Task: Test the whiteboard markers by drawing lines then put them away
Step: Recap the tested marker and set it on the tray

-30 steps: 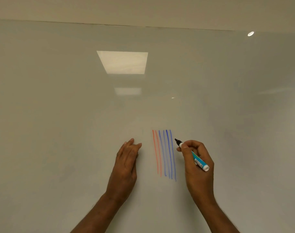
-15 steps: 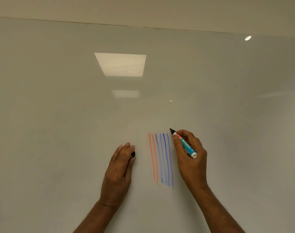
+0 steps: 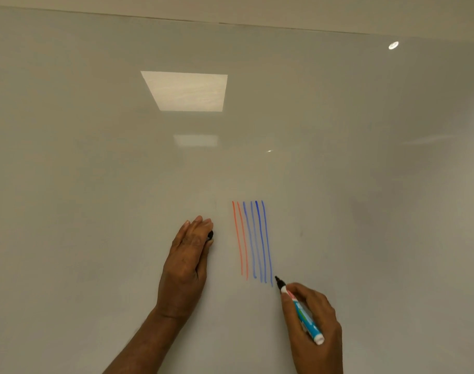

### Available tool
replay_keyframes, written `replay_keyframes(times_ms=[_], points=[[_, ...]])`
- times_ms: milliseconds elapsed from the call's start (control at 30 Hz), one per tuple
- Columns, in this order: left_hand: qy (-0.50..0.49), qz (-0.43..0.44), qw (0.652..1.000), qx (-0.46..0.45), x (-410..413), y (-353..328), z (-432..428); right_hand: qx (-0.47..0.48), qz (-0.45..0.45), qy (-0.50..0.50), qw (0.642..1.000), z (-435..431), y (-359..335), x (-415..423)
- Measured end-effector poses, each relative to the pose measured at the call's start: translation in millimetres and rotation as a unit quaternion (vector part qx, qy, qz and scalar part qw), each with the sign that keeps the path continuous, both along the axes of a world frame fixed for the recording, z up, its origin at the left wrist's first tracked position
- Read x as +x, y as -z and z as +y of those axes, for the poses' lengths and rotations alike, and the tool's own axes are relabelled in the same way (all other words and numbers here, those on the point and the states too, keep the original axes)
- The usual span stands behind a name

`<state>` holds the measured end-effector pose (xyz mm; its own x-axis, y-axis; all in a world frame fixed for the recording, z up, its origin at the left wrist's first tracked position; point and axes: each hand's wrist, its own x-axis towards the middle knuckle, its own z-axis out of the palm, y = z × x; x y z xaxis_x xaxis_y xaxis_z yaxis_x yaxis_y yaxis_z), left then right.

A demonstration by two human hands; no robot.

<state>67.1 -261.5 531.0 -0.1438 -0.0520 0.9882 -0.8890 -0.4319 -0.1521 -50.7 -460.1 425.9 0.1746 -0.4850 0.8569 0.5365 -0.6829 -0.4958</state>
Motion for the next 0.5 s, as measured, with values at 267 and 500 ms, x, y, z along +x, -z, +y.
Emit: replay_keyframes(times_ms=[267,500], points=[[-0.018,-0.008,1.000,0.007,3.5,0.5,-0.7,-0.006,-0.075,0.020,0.997,12.8,-59.3,-25.1],[-0.047,-0.034,0.998,0.019,7.3,2.4,-1.7,-0.041,-0.081,0.022,0.996,6.3,-144.7,-2.5]])
